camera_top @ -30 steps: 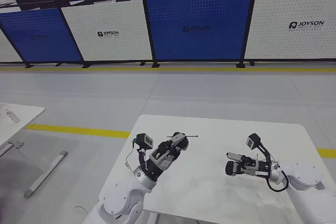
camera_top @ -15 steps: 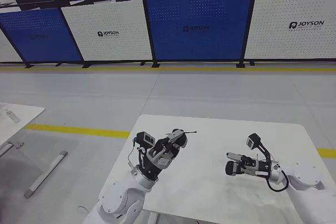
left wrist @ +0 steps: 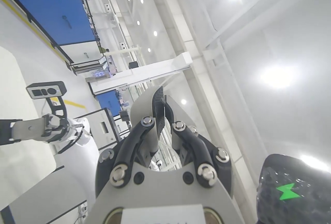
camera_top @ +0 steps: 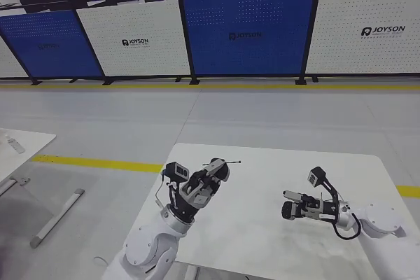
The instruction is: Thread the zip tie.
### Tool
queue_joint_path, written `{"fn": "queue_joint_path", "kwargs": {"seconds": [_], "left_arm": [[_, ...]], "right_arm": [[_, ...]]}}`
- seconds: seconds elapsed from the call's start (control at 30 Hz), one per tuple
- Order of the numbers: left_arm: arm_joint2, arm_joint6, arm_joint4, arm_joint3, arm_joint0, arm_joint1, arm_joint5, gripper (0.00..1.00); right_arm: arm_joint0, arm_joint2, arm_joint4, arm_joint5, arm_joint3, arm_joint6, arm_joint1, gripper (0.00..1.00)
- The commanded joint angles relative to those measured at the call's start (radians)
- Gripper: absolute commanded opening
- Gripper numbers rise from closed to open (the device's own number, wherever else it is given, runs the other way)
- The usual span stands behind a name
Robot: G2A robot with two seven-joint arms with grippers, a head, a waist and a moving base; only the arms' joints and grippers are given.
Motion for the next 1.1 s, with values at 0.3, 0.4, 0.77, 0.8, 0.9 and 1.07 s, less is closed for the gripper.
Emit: {"fn": "queue_joint_path", "kwargs": {"seconds": [0.3,0.4,0.77,0.8,0.9,1.07], "left_arm": [[0.031,-0.020,0.260,0.069,-0.005,0.008,0.086,0.00],[0.044,-0.019,0.317,0.095,-0.006,0.009,0.115,0.00],[0.157,0.067,0.464,0.229,-0.068,-0.003,0.169,0.00],[0.157,0.067,0.464,0.229,-0.068,-0.003,0.169,0.00],[0.157,0.067,0.464,0.229,-0.068,-0.003,0.169,0.00],[0.157,0.067,0.464,0.229,-0.068,-0.003,0.169,0.00]], "right_arm": [[0.000,0.000,0.000,0.000,0.000,0.000,0.000,1.00],[0.000,0.000,0.000,0.000,0.000,0.000,0.000,1.00],[0.000,0.000,0.000,0.000,0.000,0.000,0.000,1.00],[0.000,0.000,0.000,0.000,0.000,0.000,0.000,1.00],[0.000,0.000,0.000,0.000,0.000,0.000,0.000,1.00],[0.000,0.000,0.000,0.000,0.000,0.000,0.000,1.00]]}}
